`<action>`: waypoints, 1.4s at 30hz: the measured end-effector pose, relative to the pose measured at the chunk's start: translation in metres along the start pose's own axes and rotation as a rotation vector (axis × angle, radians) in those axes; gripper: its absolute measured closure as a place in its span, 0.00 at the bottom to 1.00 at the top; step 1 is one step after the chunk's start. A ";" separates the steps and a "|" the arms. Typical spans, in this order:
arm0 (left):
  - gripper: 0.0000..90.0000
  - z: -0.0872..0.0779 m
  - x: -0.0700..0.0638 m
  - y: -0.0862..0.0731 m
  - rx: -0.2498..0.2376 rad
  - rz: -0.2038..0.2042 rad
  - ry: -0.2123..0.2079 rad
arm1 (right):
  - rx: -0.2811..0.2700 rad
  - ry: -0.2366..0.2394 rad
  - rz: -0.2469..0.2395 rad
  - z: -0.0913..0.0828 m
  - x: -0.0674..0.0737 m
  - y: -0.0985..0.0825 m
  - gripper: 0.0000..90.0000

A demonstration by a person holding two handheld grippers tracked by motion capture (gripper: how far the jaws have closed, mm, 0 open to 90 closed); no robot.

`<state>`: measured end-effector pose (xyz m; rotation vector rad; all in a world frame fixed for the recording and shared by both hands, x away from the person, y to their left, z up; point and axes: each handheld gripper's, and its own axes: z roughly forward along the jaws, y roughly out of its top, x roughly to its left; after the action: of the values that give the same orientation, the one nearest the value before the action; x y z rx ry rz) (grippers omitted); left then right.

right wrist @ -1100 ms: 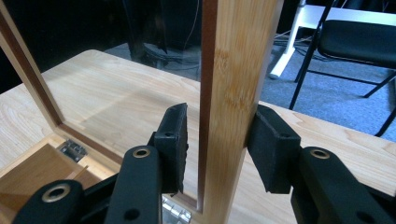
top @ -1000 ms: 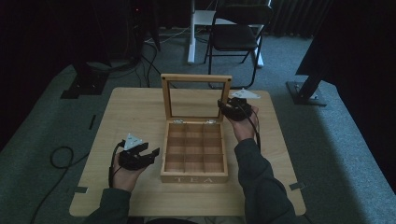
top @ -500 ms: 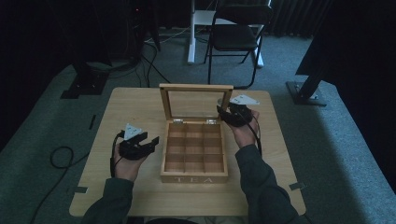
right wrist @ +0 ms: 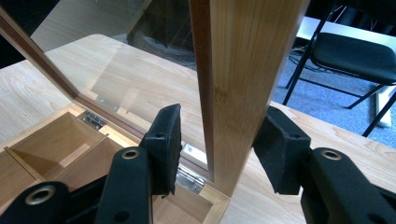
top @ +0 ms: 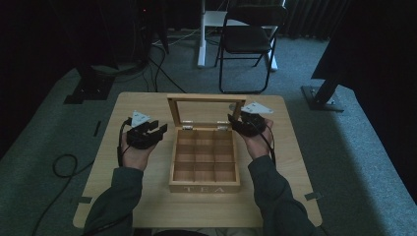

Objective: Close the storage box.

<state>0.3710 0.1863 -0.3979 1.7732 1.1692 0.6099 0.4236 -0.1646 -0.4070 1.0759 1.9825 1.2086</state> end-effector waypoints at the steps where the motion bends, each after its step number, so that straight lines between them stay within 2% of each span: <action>1: 0.67 0.001 -0.001 0.003 -0.006 0.003 -0.002 | -0.001 0.000 0.001 0.000 0.000 0.000 0.58; 8: 0.70 0.002 -0.004 0.020 -0.034 0.009 0.001 | -0.003 0.000 -0.008 -0.004 0.003 -0.003 0.57; 11: 0.70 0.000 -0.006 0.023 -0.040 0.021 -0.003 | -0.002 0.003 -0.009 -0.004 0.003 -0.003 0.57; 15: 0.70 -0.002 -0.006 0.026 -0.049 0.014 -0.005 | -0.004 0.002 -0.007 -0.005 0.004 -0.004 0.56; 31: 0.70 -0.003 -0.005 0.024 -0.047 -0.016 -0.039 | -0.008 0.006 -0.023 -0.009 0.006 -0.008 0.55; 34: 0.70 -0.004 -0.005 0.024 -0.049 -0.021 -0.044 | 0.011 -0.006 -0.017 -0.010 0.006 -0.011 0.58; 37: 0.71 -0.005 -0.005 0.023 -0.050 -0.020 -0.046 | 0.023 -0.011 -0.030 -0.013 0.006 -0.015 0.58; 42: 0.71 -0.006 -0.006 0.021 -0.049 -0.016 -0.048 | 0.013 -0.005 -0.016 -0.026 0.005 -0.020 0.57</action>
<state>0.3730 0.1800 -0.3756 1.7270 1.1253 0.5787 0.3942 -0.1768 -0.4142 1.0663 1.9940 1.1851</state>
